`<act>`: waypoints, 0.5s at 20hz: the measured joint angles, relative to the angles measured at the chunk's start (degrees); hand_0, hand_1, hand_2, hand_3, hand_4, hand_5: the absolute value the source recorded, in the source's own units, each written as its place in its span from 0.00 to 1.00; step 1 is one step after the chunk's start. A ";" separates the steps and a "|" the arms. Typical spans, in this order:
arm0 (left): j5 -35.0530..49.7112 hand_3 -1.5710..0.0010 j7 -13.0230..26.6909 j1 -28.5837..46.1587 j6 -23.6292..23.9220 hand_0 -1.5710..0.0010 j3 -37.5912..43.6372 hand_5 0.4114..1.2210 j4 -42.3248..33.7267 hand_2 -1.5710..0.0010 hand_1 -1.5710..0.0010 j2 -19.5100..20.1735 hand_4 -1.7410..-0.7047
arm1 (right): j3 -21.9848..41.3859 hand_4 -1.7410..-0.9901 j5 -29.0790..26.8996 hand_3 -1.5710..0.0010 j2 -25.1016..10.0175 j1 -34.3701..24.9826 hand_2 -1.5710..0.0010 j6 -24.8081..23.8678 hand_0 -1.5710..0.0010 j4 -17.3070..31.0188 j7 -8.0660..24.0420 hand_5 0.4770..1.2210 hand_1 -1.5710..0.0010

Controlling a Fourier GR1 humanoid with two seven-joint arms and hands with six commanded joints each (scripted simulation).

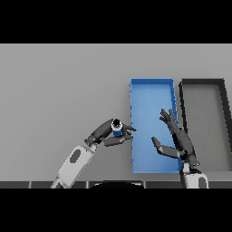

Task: Pick up the blue pipe and place it into the blue bin.

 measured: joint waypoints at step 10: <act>-1.47 0.00 0.63 -0.64 -2.25 0.00 2.02 1.00 0.59 0.00 0.00 -1.13 0.26 | 9.82 0.60 -2.59 1.00 -2.17 -21.33 0.97 5.59 1.00 0.32 14.08 0.11 1.00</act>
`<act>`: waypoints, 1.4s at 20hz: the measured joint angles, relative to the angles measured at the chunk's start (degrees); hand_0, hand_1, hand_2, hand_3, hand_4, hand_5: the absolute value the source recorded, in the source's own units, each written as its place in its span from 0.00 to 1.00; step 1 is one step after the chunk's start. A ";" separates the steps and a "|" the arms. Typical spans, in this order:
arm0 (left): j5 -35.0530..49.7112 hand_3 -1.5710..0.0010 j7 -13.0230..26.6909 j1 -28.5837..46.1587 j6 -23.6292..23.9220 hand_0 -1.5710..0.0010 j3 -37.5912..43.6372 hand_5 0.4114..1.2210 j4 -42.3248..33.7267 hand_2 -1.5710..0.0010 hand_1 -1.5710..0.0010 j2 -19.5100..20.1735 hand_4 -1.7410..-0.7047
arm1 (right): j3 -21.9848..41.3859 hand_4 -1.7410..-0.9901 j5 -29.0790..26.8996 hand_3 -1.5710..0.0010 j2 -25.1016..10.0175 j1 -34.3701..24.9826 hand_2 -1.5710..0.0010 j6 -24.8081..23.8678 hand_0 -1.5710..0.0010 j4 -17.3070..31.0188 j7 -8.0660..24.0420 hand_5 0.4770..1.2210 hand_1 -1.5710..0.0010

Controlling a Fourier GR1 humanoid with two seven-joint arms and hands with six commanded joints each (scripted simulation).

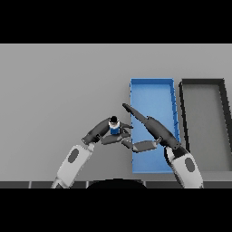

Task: Pick up the blue pipe and place it into the blue bin.

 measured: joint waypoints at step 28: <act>1.31 0.09 1.12 1.36 -5.39 0.00 3.90 1.00 -0.07 0.00 0.00 -2.64 0.01 | 7.05 0.04 -1.23 0.07 6.95 -18.51 0.04 4.05 0.04 14.83 0.35 0.87 0.04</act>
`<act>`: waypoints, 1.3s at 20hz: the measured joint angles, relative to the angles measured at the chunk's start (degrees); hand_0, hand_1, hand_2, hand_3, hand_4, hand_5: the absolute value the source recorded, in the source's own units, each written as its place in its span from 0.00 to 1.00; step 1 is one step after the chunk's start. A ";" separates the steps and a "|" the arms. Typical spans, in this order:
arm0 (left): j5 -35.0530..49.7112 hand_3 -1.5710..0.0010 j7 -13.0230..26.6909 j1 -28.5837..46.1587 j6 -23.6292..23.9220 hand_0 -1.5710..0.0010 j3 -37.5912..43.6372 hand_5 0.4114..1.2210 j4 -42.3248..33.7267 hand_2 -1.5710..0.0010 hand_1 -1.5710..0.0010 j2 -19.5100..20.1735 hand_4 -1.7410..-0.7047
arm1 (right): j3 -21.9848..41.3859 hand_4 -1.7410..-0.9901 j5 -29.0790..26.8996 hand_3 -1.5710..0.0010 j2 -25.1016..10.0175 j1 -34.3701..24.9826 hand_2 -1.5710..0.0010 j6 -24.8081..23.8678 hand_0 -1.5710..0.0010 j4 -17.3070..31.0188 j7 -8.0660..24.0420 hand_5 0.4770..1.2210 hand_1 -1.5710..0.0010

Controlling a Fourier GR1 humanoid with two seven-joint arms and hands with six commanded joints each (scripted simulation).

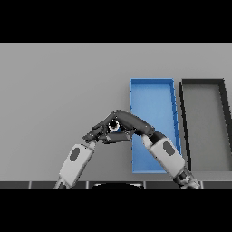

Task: Pick up the blue pipe and place it into the blue bin.

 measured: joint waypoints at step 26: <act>-6.63 0.99 5.31 0.12 0.52 0.99 -0.33 0.07 -0.19 0.99 0.99 2.64 0.80 | -5.13 0.00 -3.80 0.00 6.99 -0.35 0.00 -3.99 0.00 -3.62 7.48 1.00 0.00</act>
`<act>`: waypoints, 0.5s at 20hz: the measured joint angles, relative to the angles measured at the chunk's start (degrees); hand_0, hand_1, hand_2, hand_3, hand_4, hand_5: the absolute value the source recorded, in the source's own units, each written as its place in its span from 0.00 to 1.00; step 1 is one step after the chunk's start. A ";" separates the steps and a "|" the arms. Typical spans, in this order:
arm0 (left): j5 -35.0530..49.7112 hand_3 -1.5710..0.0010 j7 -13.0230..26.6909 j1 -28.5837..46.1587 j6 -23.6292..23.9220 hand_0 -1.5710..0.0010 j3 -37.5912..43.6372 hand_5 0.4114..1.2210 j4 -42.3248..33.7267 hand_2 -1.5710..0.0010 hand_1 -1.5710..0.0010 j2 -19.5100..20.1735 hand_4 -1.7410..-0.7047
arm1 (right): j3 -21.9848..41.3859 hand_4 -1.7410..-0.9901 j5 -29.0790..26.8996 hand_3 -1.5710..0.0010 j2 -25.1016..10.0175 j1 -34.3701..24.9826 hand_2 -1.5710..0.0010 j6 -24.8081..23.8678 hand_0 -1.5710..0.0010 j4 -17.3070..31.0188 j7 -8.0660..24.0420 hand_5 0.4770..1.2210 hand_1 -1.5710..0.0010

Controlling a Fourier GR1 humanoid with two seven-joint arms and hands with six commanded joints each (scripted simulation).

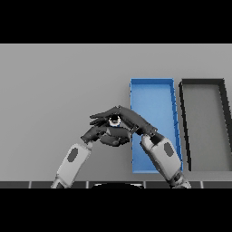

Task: Pick up the blue pipe and place it into the blue bin.

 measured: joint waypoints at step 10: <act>-0.02 1.00 2.10 1.25 -0.64 1.00 -0.75 0.02 -0.47 1.00 1.00 0.21 0.81 | -16.46 0.00 -13.39 0.00 -10.36 -24.16 0.00 -9.85 0.00 5.20 2.07 1.00 0.00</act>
